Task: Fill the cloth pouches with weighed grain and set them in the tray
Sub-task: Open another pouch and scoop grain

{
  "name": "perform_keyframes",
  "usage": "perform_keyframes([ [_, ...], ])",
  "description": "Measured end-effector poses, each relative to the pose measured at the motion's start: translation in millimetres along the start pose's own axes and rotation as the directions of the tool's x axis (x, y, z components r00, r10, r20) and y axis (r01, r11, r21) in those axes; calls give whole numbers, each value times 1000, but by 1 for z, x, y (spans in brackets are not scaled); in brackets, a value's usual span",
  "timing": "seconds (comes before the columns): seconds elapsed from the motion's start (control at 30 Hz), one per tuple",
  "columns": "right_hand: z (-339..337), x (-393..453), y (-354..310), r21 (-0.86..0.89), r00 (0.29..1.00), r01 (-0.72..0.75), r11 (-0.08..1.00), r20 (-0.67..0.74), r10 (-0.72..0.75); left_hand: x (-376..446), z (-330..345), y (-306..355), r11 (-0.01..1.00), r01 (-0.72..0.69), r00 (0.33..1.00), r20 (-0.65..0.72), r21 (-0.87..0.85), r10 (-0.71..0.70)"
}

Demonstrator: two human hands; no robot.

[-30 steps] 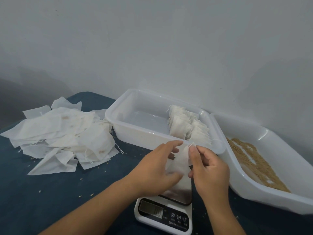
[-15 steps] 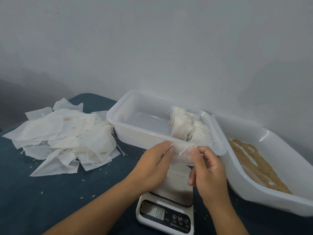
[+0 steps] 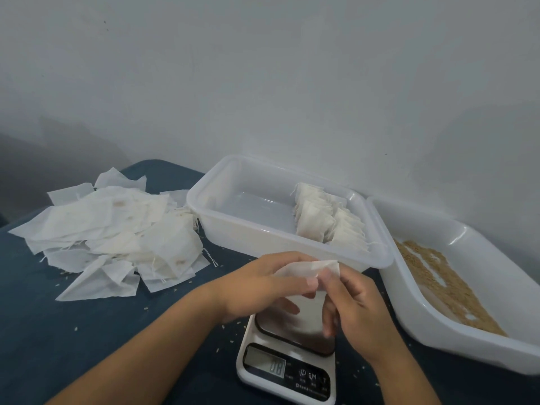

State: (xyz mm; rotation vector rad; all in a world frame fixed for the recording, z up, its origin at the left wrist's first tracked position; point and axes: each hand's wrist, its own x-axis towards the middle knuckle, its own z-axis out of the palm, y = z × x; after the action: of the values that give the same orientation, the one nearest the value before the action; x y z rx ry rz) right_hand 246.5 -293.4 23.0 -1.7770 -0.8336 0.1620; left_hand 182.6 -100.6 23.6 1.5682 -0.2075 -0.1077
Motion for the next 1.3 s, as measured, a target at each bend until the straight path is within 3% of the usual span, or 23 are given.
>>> perform_keyframes([
  [0.17,2,-2,-4,-46,984,152,987,103,-147,-6,-5,5,977,107,981,182,-186,-73],
  [0.43,7,-3,-9,-216,953,300,929,97,-286,-6,-10,4,991,132,966,225,3,-129],
  [0.73,7,-9,-12,-314,928,372,873,112,-355,-3,-4,6,965,25,992,112,260,-56],
  [1.1,2,-7,-11,-434,821,507,745,-19,-571,2,5,1,962,-54,995,94,267,30],
  [1.3,-8,-7,-16,-497,754,482,721,-184,-631,6,8,-8,956,-113,991,-38,270,127],
])
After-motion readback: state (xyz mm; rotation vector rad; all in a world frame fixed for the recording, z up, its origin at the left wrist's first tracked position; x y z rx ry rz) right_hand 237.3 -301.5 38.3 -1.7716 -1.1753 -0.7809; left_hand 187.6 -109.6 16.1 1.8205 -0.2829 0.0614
